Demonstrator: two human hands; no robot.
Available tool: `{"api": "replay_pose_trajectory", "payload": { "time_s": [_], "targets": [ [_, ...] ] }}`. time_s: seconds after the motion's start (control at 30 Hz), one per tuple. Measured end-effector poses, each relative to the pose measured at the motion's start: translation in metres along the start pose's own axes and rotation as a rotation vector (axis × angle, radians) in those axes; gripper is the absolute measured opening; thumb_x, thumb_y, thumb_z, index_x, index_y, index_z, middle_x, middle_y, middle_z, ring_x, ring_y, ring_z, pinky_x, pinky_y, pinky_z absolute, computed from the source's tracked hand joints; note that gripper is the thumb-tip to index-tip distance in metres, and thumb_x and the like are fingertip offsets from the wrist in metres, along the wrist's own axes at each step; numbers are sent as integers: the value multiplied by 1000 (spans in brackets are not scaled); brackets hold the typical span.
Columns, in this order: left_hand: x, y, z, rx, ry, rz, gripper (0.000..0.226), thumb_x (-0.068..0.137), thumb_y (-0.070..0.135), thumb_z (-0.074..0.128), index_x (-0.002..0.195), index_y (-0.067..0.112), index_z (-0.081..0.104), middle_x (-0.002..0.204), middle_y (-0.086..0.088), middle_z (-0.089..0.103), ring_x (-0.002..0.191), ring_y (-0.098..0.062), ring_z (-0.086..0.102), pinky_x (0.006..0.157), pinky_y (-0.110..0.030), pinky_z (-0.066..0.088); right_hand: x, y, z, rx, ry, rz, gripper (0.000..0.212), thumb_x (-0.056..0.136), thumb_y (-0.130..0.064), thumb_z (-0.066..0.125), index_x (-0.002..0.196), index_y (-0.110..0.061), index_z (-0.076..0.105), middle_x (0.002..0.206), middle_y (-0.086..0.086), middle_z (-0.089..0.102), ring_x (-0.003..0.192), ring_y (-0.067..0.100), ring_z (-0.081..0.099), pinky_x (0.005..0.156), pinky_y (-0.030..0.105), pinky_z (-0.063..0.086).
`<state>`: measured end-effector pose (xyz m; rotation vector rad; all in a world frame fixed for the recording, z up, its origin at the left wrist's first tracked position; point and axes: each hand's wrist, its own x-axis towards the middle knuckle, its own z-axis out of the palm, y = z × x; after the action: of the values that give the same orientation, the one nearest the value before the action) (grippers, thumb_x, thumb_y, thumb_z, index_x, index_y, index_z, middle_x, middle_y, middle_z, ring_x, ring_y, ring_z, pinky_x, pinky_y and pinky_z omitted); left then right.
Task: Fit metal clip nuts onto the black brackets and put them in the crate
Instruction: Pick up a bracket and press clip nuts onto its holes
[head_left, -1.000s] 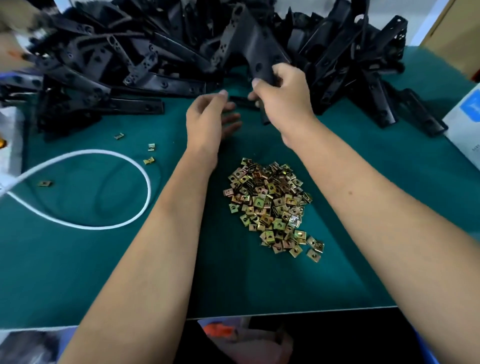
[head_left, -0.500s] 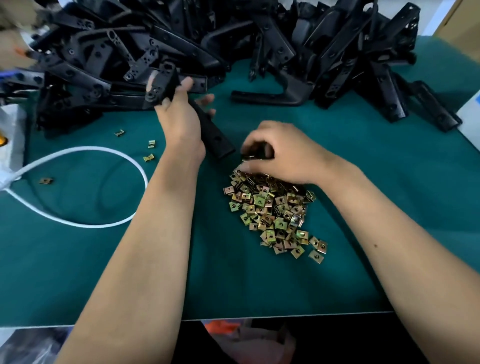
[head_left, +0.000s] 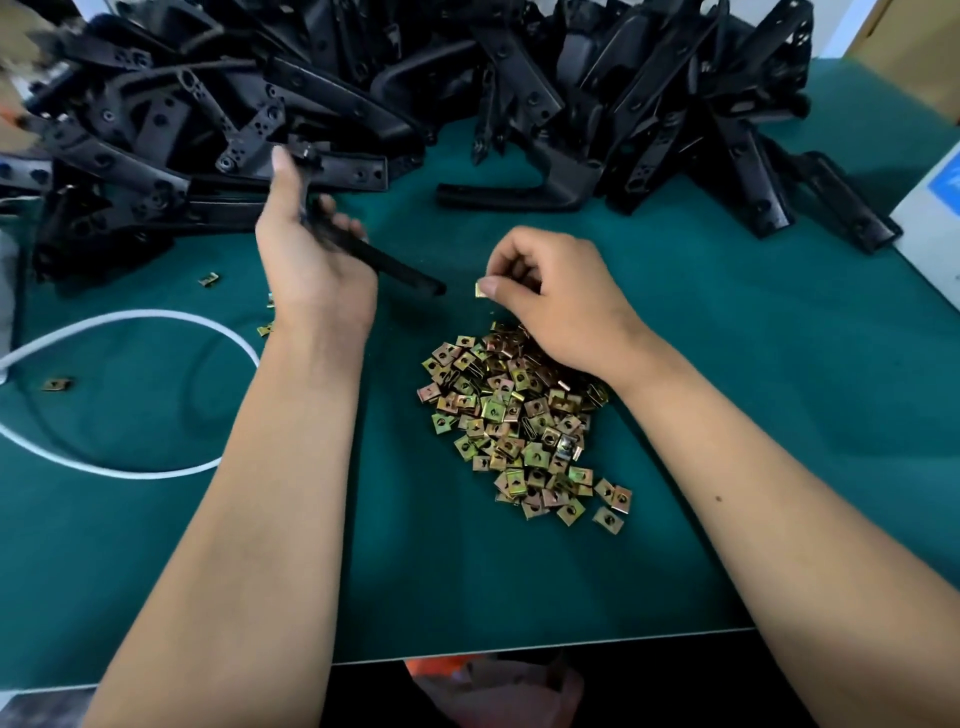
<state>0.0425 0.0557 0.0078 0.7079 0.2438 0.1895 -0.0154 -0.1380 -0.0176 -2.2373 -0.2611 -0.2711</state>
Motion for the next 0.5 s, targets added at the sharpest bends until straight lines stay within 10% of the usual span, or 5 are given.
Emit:
{"api": "replay_pose_trajectory", "payload": {
  "time_s": [0.13, 0.23, 0.33, 0.5],
  "targets": [
    [-10, 9, 7, -57, -12, 229, 14, 95, 1, 68, 94, 5, 54, 75, -4, 52, 62, -15, 48, 65, -27, 48, 2, -2, -2, 274, 64, 127, 7, 96, -15, 71, 89, -15, 69, 71, -3, 72, 58, 6, 58, 58, 25, 50],
    [-20, 9, 10, 270, -8, 672, 50, 84, 7, 80, 126, -6, 57, 115, -13, 67, 109, -22, 65, 108, -40, 49, 3, -4, -7, 620, 79, 288, 4, 97, -13, 70, 94, -12, 73, 71, -1, 70, 54, 7, 52, 50, 19, 43],
    [-28, -5, 12, 865, -34, 1150, 40, 75, 28, 87, 106, 10, 67, 98, 17, 62, 92, 7, 58, 85, -20, 49, 4, -2, -11, 848, 70, 376, 10, 100, -13, 66, 100, -7, 74, 71, 2, 67, 52, 7, 47, 46, 17, 36],
    [-32, -37, 7, 1456, -519, 893, 28, 83, 26, 80, 98, 9, 62, 89, -1, 69, 82, -27, 63, 72, -43, 52, 6, 0, -12, 948, 164, 443, 4, 99, -4, 64, 100, -2, 67, 67, 6, 65, 48, 9, 47, 40, 17, 32]
  ]
}}
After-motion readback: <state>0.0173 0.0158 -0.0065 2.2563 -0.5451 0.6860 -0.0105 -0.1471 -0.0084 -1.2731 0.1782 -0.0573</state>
